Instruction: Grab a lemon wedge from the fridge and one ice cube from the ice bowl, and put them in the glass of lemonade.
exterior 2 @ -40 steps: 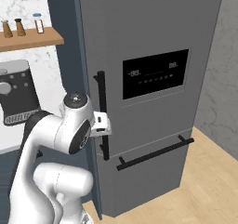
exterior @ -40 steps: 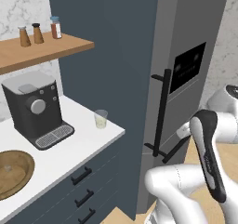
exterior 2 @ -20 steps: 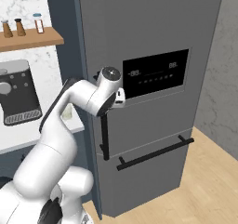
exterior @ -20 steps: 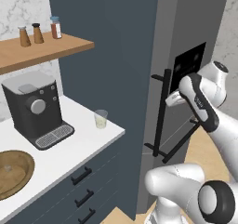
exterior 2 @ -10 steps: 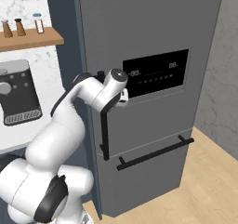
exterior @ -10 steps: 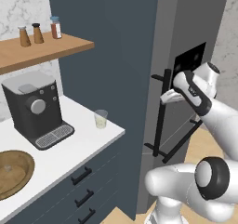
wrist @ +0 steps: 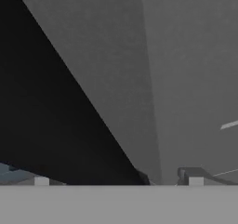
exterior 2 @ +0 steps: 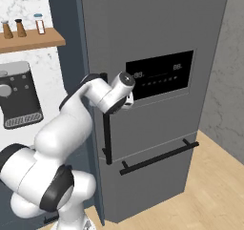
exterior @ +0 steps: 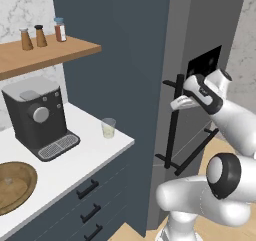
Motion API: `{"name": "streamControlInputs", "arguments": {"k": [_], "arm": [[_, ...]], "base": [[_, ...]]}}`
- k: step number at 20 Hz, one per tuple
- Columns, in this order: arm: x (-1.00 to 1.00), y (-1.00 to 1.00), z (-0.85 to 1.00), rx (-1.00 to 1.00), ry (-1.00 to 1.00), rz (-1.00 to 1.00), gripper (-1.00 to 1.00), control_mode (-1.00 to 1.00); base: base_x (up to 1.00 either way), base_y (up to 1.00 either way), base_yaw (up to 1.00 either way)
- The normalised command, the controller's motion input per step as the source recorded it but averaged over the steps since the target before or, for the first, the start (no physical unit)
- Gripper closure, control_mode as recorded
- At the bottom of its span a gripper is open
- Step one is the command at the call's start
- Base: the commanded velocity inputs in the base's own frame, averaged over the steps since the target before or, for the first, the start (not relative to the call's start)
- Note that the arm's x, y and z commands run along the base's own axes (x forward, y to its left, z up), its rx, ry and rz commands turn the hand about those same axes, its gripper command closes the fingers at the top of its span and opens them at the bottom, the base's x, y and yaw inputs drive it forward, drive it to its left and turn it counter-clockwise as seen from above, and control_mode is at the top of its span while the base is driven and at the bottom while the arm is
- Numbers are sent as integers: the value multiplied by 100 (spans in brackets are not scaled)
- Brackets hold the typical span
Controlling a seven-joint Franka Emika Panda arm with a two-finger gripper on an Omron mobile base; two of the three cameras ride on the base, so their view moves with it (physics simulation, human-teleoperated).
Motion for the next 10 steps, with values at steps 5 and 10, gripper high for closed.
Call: {"name": "streamControlInputs", "arguments": {"k": [5,10], "arm": [[1,23,-22,5,-19,0,-100,-100],[3,29,-16,1,-11,0,-100,-100]], "base": [[0,0,0],[0,0,0]]}}
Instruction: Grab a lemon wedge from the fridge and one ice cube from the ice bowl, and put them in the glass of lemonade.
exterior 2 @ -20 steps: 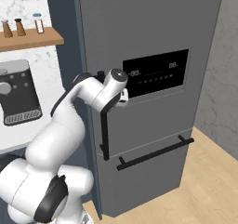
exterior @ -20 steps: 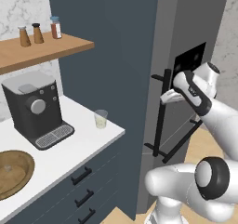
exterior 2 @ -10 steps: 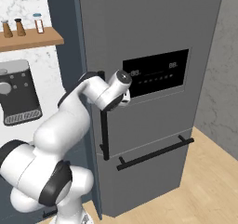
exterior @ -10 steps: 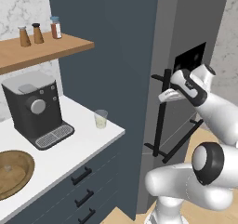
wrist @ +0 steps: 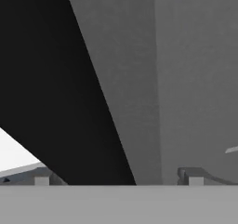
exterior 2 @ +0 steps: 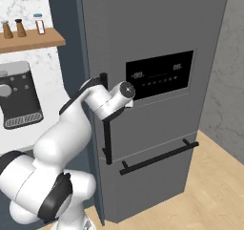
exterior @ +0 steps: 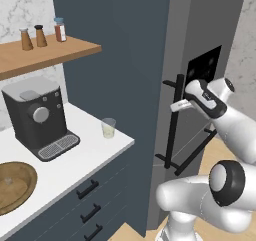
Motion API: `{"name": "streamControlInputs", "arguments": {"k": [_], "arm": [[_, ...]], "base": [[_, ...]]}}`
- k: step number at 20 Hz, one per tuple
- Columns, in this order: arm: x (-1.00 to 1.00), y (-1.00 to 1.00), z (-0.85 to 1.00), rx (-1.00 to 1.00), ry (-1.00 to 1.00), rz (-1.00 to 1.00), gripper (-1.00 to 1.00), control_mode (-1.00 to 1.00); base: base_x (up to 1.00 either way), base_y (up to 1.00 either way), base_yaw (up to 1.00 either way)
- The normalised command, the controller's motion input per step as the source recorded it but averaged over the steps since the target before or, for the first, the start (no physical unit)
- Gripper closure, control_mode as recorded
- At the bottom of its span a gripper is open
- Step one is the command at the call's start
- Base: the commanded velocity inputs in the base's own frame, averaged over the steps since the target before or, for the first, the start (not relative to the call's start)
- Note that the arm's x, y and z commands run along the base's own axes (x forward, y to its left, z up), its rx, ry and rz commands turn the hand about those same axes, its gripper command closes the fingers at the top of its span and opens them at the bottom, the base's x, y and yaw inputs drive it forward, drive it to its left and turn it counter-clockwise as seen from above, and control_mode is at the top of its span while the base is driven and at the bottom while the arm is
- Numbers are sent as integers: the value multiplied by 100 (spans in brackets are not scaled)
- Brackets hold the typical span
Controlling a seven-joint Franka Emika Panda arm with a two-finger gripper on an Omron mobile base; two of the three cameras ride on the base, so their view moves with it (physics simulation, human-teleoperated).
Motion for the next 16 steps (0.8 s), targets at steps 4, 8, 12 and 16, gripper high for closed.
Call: {"name": "streamControlInputs", "arguments": {"k": [4,8,12,16], "arm": [[0,13,0,0,0,0,-100,-100],[0,34,0,0,0,0,100,-100],[3,12,-1,0,-1,0,100,-100],[0,4,-4,-5,-24,0,100,-100]], "base": [[0,0,0],[0,0,0],[0,0,0],[0,0,0]]}}
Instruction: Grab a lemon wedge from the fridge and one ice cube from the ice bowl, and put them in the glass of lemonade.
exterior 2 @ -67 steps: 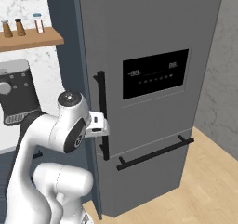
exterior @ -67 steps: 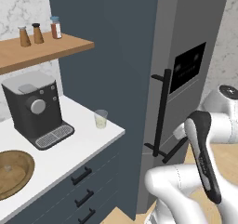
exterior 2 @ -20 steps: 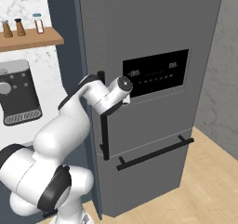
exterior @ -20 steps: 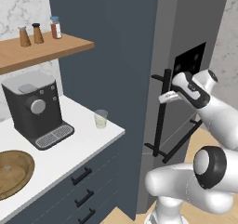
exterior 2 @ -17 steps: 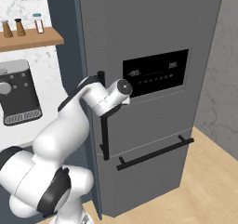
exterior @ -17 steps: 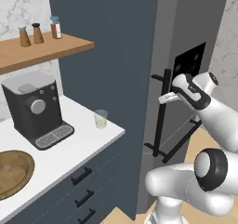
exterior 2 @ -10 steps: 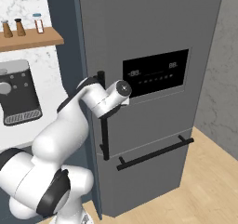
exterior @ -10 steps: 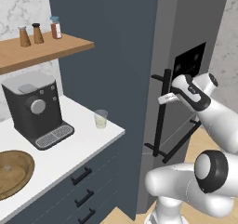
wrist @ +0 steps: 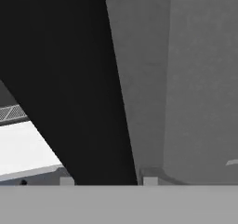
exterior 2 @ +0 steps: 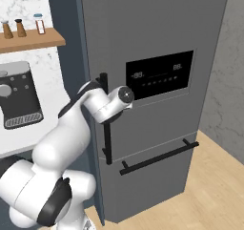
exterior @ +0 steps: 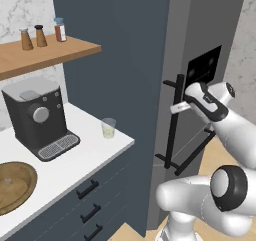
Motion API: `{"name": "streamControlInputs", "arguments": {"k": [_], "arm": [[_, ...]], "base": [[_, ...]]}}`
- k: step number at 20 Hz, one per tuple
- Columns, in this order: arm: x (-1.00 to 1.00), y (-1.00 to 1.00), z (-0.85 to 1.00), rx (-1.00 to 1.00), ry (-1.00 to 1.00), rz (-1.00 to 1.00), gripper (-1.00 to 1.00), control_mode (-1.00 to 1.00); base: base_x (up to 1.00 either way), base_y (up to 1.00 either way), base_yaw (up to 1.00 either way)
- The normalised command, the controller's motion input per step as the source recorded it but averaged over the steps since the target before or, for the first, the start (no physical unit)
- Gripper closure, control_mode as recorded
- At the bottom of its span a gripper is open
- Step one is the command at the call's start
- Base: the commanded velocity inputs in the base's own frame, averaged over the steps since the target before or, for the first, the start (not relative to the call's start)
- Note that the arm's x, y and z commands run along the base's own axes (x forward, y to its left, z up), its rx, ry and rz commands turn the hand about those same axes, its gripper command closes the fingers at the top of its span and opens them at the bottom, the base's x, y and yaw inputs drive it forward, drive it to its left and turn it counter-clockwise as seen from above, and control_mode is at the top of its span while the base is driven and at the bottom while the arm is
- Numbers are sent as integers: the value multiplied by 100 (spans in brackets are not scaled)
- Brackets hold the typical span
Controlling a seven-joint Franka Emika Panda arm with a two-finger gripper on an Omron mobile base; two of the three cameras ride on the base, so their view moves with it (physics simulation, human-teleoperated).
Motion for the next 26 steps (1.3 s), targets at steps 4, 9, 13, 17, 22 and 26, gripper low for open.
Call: {"name": "streamControlInputs", "arguments": {"k": [4,9,13,17,22,26], "arm": [[2,-43,6,-6,-15,0,100,-100],[0,-84,20,-3,-8,-2,100,-100],[0,-100,16,0,-8,-5,100,-100],[0,-100,14,0,-8,-4,100,-100],[-19,-100,2,5,-31,-5,100,-100],[-52,-68,3,9,-43,-2,100,-100]], "base": [[0,0,0],[0,0,0],[0,0,0],[0,0,0],[0,0,0],[0,0,0]]}}
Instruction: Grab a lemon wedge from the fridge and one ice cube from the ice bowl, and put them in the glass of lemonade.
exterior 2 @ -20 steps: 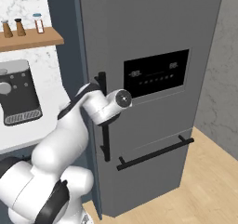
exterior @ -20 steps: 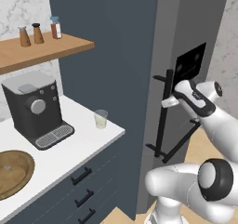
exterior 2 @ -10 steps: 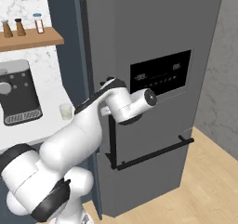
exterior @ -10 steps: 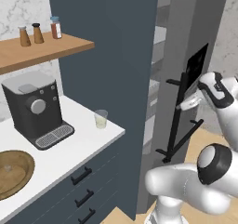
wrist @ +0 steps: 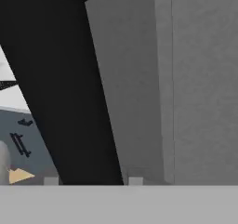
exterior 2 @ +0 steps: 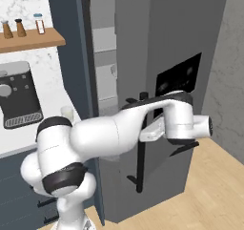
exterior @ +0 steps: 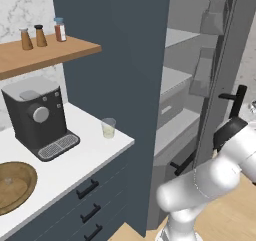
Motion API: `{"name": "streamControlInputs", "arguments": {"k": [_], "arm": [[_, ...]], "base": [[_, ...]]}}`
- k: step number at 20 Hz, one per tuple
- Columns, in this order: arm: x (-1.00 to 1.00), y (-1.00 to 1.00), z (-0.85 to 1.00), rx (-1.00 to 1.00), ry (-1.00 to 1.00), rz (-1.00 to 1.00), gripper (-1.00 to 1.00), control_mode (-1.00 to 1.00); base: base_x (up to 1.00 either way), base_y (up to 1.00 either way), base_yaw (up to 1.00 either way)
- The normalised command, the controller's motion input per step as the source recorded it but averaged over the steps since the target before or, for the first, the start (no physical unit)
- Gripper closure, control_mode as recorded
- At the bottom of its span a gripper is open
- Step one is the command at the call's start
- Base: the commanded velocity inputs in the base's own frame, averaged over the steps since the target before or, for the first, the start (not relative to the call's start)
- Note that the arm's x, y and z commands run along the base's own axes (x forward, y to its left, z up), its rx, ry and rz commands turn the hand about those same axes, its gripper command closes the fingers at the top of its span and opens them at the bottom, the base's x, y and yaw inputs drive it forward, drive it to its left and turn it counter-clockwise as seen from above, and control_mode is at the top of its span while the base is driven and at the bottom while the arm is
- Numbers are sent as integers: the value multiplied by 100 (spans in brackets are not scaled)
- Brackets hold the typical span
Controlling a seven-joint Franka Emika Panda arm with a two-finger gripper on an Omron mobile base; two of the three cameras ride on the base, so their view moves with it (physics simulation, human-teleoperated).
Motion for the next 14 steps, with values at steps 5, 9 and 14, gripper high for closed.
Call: {"name": "streamControlInputs", "arguments": {"k": [5,9,14], "arm": [[-33,19,20,-13,-12,-3,-100,-100],[-65,-9,53,-7,-27,-14,-100,-100],[-69,-24,39,1,-30,-28,-100,-100]], "base": [[0,0,0],[0,0,0],[0,0,0]]}}
